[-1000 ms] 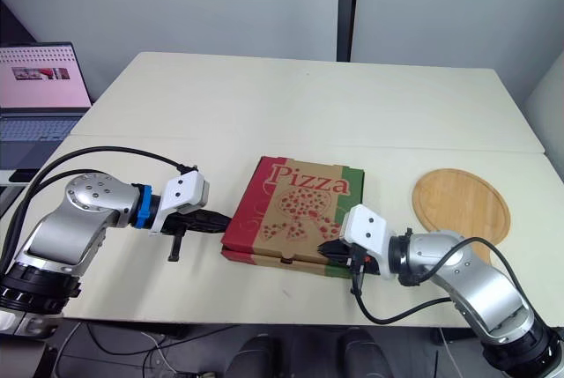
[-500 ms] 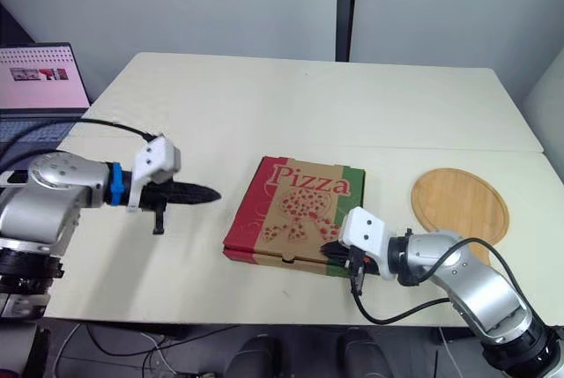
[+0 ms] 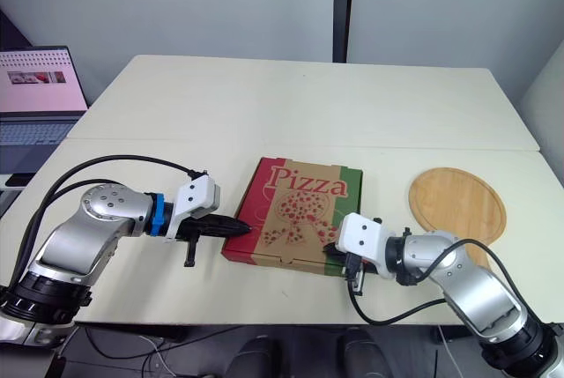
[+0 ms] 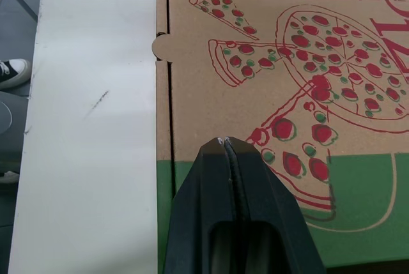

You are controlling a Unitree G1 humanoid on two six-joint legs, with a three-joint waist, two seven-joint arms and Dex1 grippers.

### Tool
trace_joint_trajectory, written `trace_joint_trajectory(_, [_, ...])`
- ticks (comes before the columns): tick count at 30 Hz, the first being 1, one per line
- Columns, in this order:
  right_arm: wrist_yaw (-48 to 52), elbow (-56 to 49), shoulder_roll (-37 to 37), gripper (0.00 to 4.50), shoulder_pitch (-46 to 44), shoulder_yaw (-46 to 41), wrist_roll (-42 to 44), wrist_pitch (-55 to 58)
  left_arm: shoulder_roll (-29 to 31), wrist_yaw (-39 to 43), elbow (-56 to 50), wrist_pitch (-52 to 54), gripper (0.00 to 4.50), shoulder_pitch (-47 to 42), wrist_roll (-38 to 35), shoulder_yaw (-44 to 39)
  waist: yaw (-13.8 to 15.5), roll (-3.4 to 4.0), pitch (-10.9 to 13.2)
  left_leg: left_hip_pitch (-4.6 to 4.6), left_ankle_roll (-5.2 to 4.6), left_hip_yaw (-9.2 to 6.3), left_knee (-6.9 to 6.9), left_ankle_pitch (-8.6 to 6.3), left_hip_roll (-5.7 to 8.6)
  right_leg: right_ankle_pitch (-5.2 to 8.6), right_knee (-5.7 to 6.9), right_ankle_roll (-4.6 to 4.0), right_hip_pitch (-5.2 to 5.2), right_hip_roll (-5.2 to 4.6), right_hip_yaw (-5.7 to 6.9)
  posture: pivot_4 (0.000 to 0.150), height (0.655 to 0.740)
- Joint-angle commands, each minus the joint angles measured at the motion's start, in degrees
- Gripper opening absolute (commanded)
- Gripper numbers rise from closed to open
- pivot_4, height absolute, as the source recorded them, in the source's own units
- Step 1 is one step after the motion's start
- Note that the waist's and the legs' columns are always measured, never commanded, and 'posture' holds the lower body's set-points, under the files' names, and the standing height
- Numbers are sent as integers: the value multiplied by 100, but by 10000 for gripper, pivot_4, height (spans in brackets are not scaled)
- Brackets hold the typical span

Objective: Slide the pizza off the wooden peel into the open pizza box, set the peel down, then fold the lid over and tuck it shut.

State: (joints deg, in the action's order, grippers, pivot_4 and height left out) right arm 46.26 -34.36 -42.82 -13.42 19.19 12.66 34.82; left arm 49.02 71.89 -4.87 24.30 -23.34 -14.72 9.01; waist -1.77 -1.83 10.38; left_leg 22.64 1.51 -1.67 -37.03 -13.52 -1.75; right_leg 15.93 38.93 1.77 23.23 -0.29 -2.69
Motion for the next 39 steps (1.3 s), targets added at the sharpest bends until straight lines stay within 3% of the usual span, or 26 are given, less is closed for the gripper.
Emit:
trace_joint_trajectory(1, [-40, 11, -29, 631, 47, -264, -66, -198, -237, -155, -75, 286, 0, 152, -401, -300, 3, 4, -3, -1, 0, 1, 0, 0, 1, 0, 0, 0, -1, -1, 0, 1500, 7325])
trace_joint_trajectory(4, [-187, 97, 64, 631, 23, -867, 205, -52, -177, -421, -89, 805, 0, 181, -814, -980, 3, -1, 1, 5, 0, 0, -3, 0, 0, 0, 0, 1, 0, -1, 1, 1500, 7325])
trace_joint_trajectory(10, [-539, 721, 52, 631, -153, -1421, -38, -131, 32, -1020, 311, 972, 0, 318, -718, -1569, -6, -1, 1, 5, 0, -3, 1, 0, -1, 0, 0, 0, 5, 0, 3, 1500, 7325])
trace_joint_trajectory(17, [-666, 1714, 39, 631, -391, -869, -843, -393, -41, -1232, -231, 1176, 0, 989, -592, -1123, -3, -1, 1, 7, 0, 7, 2, 0, 5, -9, -3, -14, 6, -13, -2, 1500, 7325])
trace_joint_trajectory(27, [-266, 2081, 711, 631, -725, -537, -700, -692, -20, -1073, -1069, 1733, 0, 1446, -1136, -1050, -14, -1, 1, 8, 0, 5, 2, 0, 3, -17, -1, -28, 10, -10, -1, 1500, 7325])
trace_joint_trajectory(39, [-111, 2092, 590, 631, -642, -668, -925, -782, 139, -1094, -760, 1430, 0, 1385, -908, -1184, -13, 0, 1, 7, 0, 5, 3, 0, 2, -17, -1, -28, 9, -8, -1, 1500, 7325])
